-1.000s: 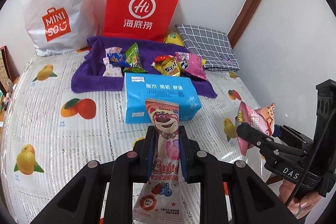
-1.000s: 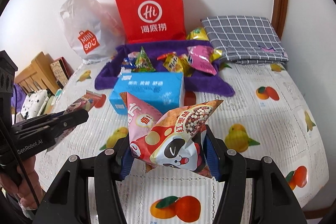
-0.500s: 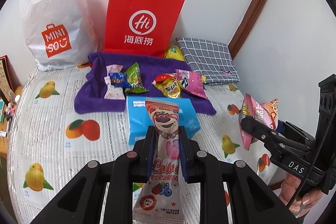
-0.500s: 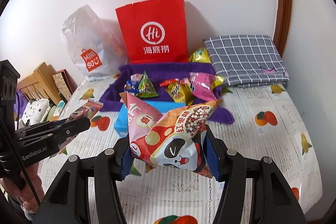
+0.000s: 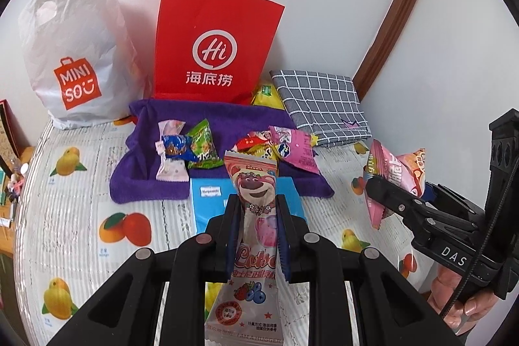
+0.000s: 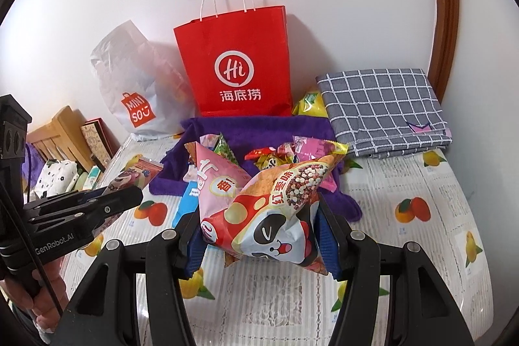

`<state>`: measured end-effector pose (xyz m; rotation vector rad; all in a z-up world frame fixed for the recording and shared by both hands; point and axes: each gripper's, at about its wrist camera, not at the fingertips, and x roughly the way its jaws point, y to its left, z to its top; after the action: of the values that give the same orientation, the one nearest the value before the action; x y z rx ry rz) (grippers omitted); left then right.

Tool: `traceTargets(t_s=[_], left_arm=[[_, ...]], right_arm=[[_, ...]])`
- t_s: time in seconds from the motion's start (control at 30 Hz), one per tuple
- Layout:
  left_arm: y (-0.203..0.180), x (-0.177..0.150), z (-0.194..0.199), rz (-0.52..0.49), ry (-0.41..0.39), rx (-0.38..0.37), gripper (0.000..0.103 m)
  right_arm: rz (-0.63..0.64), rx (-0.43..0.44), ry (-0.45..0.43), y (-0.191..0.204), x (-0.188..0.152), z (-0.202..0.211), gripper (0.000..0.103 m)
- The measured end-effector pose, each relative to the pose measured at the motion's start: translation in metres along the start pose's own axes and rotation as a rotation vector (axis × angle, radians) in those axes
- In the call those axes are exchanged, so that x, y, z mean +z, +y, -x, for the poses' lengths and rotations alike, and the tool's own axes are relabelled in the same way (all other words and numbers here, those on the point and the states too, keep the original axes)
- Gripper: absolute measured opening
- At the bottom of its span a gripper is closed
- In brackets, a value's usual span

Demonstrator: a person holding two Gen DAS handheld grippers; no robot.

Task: Organize snacks
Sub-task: 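Lift both held packets and carry them toward the purple towel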

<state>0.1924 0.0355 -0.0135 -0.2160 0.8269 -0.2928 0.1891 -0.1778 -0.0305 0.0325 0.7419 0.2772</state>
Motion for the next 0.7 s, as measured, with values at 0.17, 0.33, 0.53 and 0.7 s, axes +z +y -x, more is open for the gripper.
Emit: traceTargets(t_s=[0.17, 0.33, 0.53, 0.7], left_arm=[[-0.002, 0.013, -0.007, -0.008, -0.002, 0.008, 0.02], [-0.004, 0.025, -0.011, -0.017, -0.012, 0.013, 0.02], [-0.002, 0.035, -0.02, -0.017, -0.015, 0.018, 0.02], [0.004, 0.042, -0.028, -0.017, -0.013, 0.023, 0.02]], right_arm=[[0.004, 0.0, -0.006, -0.004, 0.009, -0.009, 0.057], [0.005, 0.005, -0.008, -0.007, 0.018, -0.019, 0.057], [0.009, 0.008, -0.014, -0.011, 0.03, -0.03, 0.057], [0.015, 0.008, -0.022, -0.01, 0.04, -0.037, 0.058]])
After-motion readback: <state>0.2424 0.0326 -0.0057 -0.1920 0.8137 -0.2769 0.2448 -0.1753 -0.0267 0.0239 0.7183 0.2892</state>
